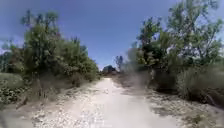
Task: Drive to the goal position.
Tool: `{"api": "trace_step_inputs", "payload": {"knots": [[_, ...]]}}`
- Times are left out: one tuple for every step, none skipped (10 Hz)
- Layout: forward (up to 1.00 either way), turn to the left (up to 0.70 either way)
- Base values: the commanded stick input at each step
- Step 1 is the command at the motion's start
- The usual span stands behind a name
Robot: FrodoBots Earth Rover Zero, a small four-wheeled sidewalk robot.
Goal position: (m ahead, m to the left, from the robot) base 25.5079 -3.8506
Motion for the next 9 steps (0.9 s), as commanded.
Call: {"api": "trace_step_inputs", "payload": {"knots": [[0.7, 0.0], [0.7, 0.0], [0.7, 0.0], [0.7, 0.0], [0.7, 0.0], [0.7, 0.0], [0.7, 0.0], [0.7, 0.0], [0.7, 0.0]]}}
